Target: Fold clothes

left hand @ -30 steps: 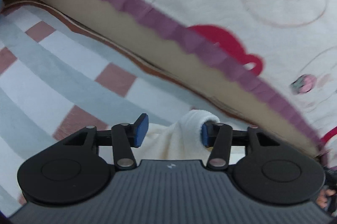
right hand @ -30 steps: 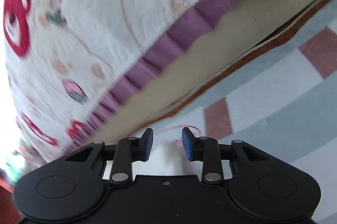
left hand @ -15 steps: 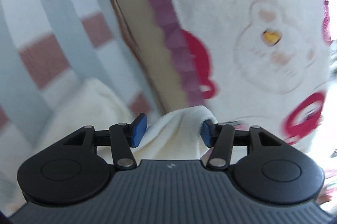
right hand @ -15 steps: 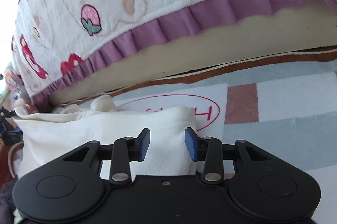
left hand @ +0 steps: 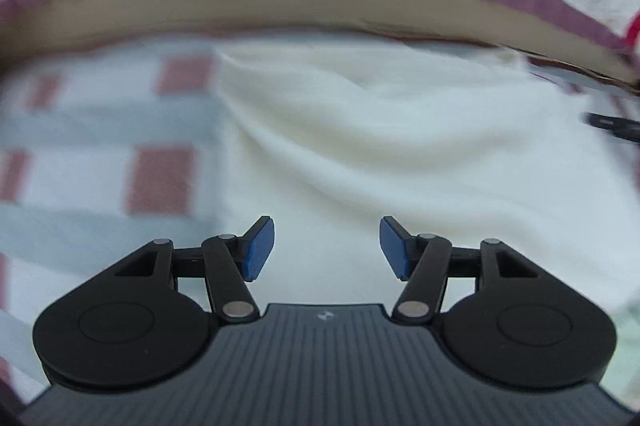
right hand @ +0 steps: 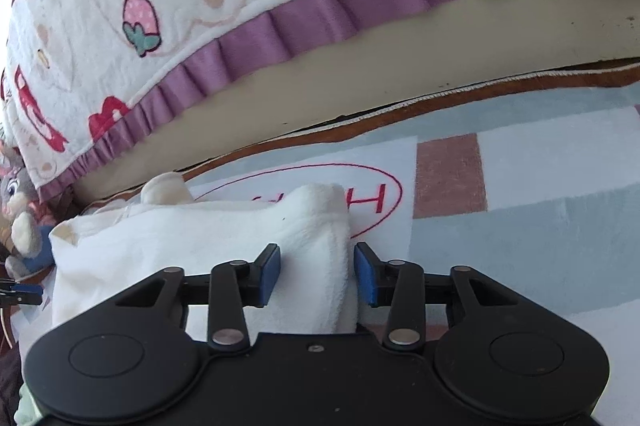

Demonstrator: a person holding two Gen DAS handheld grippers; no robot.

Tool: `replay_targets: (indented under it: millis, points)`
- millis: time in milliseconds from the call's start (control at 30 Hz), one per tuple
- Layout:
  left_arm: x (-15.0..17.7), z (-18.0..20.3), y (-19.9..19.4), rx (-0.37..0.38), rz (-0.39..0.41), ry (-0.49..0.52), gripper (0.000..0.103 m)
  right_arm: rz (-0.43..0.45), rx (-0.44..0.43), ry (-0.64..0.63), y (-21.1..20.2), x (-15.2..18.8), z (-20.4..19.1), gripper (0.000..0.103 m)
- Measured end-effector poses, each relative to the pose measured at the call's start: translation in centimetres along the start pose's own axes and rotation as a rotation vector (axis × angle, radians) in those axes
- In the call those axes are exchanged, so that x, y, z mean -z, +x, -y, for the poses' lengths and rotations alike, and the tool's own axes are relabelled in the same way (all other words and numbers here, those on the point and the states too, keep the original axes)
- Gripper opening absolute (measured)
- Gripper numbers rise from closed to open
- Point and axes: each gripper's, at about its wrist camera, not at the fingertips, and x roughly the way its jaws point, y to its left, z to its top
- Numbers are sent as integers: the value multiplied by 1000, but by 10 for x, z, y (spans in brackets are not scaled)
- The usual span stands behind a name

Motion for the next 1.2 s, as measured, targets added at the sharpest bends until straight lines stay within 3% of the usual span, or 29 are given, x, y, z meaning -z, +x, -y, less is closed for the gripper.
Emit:
replay_targets:
  millis: [33, 67, 100, 133, 267, 367, 533, 667, 700, 833, 900, 1067, 1200]
  points:
    - [1, -2, 5, -24, 7, -1, 60, 14, 13, -24, 1, 0, -3, 47]
    - [1, -4, 10, -31, 2, -16, 63, 29, 26, -49, 2, 1, -6, 40]
    - [1, -7, 15, -30, -9, -37, 63, 57, 26, -86, 0, 2, -12, 28]
    - [1, -8, 20, -34, -14, -49, 63, 85, 26, -125, -3, 4, -17, 9]
    - [9, -1, 35, -100, -42, -9, 63, 221, 45, -227, -26, -2, -36, 8]
    - [18, 7, 44, -154, -76, 46, 63, 247, 71, -180, -34, -10, -23, 7]
    - [29, 6, 49, -171, -81, 35, 66, 166, 131, -154, -12, -1, -9, 7]
    - [24, 8, 54, -188, -84, 56, 71, 198, 99, -141, -21, -8, -11, 7]
    - [21, 7, 53, -187, -65, 53, 71, 208, 81, -129, -23, -9, -10, 7]
    - [-2, -4, 37, -256, 168, -45, 72, 198, 56, -79, -22, -6, -2, 8]
    - [-14, -10, 37, -281, 232, -116, 76, 188, 39, -61, -21, -4, 1, 8]
    - [-30, -7, 57, -202, 221, -100, 76, 194, -48, 7, -25, -4, 15, 9]
    - [-39, -14, 80, -92, 242, -209, 87, 187, -54, -4, -25, -3, 13, 9]
